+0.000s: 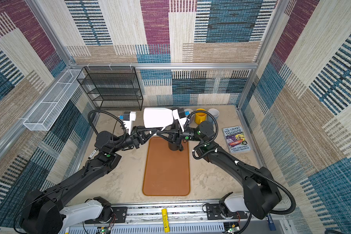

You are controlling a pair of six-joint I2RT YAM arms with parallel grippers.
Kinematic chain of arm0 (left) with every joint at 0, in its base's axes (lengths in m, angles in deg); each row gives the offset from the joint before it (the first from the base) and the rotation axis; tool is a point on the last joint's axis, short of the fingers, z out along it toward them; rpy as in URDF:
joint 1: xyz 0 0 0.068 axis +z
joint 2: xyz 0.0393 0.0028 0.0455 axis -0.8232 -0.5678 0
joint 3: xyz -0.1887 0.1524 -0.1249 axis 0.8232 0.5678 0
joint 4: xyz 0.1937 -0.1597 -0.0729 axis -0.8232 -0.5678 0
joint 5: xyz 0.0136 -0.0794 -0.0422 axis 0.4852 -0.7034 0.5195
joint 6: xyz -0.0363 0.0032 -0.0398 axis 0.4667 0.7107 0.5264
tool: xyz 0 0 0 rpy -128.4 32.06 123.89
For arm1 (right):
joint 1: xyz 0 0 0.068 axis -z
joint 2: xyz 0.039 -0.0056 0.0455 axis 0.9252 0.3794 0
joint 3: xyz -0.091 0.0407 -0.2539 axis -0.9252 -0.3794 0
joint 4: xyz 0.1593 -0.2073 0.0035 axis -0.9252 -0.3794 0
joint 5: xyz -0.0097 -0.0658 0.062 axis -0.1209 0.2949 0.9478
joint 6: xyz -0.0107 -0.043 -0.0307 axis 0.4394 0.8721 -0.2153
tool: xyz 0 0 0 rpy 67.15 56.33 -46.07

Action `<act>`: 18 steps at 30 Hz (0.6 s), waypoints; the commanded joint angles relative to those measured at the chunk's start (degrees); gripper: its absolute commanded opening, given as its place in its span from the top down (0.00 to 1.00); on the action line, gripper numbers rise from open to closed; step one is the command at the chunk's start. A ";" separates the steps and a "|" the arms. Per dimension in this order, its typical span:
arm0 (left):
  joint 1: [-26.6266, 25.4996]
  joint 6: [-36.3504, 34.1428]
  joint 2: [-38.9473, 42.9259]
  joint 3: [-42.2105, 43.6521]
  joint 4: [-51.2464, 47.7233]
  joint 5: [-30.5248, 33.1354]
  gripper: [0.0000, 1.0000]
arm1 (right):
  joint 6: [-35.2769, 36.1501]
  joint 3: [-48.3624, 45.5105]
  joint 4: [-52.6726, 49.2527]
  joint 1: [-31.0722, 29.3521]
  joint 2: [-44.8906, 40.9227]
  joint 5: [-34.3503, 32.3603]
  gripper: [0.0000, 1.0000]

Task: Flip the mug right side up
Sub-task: 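Release the right gripper while the left gripper turns the white mug upright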

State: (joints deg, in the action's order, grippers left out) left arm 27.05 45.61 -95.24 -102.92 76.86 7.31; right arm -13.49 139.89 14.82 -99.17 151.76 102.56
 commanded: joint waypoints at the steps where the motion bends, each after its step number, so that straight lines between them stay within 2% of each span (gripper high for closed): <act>1: -0.10 -3.09 1.61 -0.69 2.75 0.75 1.00 | 1.64 -0.35 -3.27 0.29 -0.66 -3.64 0.56; 5: -0.11 -5.22 2.86 -0.90 -0.69 2.12 1.00 | 1.69 -1.19 -4.37 1.02 -1.33 -5.13 0.52; 13: 0.06 -9.46 3.95 -1.95 -9.15 5.32 1.00 | 1.14 -4.90 -3.47 2.89 -4.45 -8.52 0.52; 18: 0.15 -13.97 4.63 -2.92 -18.55 7.68 1.00 | 2.46 -7.16 -6.22 3.86 -7.42 -12.69 0.53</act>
State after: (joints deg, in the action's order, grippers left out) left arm 27.05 36.37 -91.26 -104.87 60.64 12.64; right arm -11.98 133.29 9.77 -95.56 145.36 93.08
